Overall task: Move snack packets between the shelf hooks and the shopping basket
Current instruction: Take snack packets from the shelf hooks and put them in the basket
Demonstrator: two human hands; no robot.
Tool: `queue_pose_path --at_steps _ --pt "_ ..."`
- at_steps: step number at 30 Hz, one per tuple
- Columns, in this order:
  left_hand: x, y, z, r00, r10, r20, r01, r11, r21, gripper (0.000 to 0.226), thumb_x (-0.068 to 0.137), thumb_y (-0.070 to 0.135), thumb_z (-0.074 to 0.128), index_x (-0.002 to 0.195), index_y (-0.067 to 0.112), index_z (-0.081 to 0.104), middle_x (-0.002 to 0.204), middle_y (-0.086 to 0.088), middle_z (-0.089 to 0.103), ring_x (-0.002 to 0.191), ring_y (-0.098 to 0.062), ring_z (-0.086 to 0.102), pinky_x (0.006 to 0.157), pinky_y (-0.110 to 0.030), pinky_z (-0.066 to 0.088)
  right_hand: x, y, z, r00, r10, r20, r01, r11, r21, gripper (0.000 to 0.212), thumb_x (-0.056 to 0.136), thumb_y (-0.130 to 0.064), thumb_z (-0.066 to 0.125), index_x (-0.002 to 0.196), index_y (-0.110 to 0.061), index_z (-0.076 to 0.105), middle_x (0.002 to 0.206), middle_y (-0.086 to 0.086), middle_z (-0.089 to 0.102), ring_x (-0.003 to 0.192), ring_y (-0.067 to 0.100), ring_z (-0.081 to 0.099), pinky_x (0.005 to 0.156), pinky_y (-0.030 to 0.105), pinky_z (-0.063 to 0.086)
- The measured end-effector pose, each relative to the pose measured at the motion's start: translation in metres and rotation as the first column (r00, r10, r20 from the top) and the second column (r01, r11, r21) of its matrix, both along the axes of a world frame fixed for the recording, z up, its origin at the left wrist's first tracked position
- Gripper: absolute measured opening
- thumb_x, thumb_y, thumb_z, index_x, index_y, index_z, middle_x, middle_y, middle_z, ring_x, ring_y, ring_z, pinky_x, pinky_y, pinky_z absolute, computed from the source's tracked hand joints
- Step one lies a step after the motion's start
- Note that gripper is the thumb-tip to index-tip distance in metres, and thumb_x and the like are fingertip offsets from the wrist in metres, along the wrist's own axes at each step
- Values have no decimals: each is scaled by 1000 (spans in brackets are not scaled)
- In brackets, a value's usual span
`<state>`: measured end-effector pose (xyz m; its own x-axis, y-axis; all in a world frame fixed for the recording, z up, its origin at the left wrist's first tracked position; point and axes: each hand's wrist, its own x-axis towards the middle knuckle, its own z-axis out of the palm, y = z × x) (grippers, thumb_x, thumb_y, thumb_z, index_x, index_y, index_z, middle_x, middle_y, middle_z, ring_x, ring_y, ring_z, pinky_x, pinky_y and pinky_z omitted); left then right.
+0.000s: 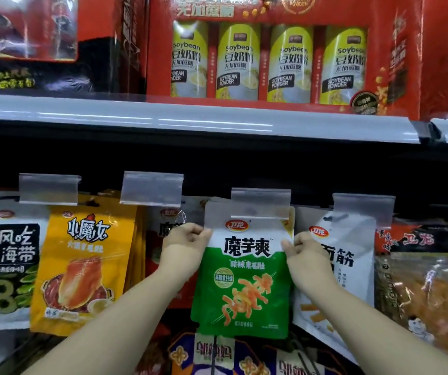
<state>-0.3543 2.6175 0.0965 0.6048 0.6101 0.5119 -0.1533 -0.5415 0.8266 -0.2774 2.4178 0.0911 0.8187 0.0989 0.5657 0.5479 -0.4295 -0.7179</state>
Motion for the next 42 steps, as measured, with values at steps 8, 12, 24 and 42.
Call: queue_pose_path --at_steps 8,12,24,42 --pt "-20 -1 -3 990 122 -74 -94 947 308 17 90 43 59 91 26 62 76 10 65 70 -13 64 64 -31 56 -13 9 -16 964 -93 250 164 945 -282 21 89 -4 59 107 -4 47 112 10 42 92 17 41 71 14 25" --pt "-37 2 -5 963 235 -128 -145 861 487 16 89 46 58 95 33 63 84 13 66 76 -9 63 63 -27 54 -27 15 -16 924 -148 353 300 852 -428 34 85 0 60 117 -5 53 135 10 33 125 27 34 103 34 37" --pt "-197 94 -40 674 700 -234 -131 425 896 27 96 44 44 104 25 61 90 -1 66 84 -27 65 52 -25 38 -132 100 -18 766 360 532 294 540 -789 32 98 -28 37 127 -16 41 122 4 52 112 25 49 85 36 41" --pt "-676 212 -203 -51 823 -566 -410 499 763 23 96 43 47 102 26 61 102 -4 66 92 -31 63 64 -28 38 -496 371 -169 180 954 238 -84 256 -963 27 98 -23 39 121 -11 44 113 10 53 102 30 52 63 35 31"
